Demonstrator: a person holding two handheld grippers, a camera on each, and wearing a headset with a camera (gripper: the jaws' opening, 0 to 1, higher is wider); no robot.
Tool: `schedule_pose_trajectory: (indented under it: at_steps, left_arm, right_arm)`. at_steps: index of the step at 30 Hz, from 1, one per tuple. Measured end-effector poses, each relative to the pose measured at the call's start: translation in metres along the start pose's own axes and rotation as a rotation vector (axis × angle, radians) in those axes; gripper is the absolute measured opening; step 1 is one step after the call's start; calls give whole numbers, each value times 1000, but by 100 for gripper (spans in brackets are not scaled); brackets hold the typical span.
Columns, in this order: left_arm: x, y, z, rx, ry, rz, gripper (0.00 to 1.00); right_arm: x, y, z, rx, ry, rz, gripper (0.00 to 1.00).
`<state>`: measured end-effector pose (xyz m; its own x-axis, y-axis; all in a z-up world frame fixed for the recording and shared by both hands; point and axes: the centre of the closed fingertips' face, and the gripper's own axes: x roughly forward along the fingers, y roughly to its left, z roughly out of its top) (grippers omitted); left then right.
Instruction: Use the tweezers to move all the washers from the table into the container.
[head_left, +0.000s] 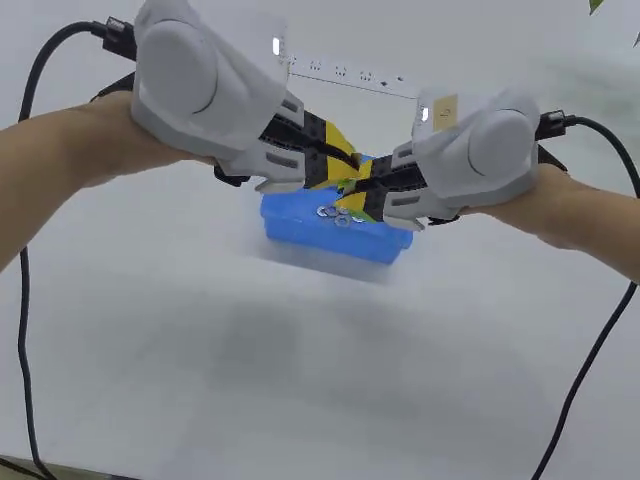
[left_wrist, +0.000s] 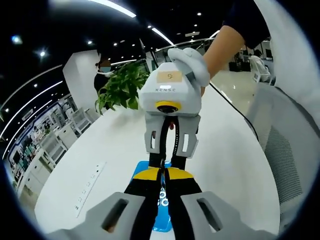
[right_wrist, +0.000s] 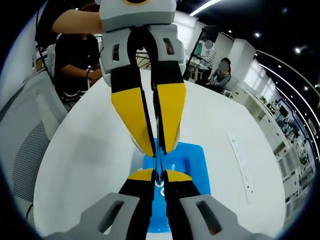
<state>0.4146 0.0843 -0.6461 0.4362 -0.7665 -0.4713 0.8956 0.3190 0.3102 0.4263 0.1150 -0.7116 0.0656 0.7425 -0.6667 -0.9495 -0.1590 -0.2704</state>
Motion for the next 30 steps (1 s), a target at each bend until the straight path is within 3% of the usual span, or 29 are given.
schedule_pose_trajectory:
  at_steps: [10, 15, 19, 24, 30]
  left_arm:
    - [-23, -13, -4, 22, 22, -28, 6]
    - [-31, -20, 3, 48, 14, -37, 6]
    - [-34, -25, -1, 64, 39, -40, 6]
    - [-35, -32, 4, 62, 33, -34, 6]
    - [-35, -37, 2, 63, 41, -41, 6]
  right_arm:
    - [-19, 14, 10, -54, 10, 13, 8]
    - [-32, 23, 18, -76, 6, 7, 8]
    - [-42, 28, 22, -76, -2, -3, 8]
    - [-49, 33, 24, -73, -8, -10, 8]
    - [-57, 40, 27, -67, -26, -7, 8]
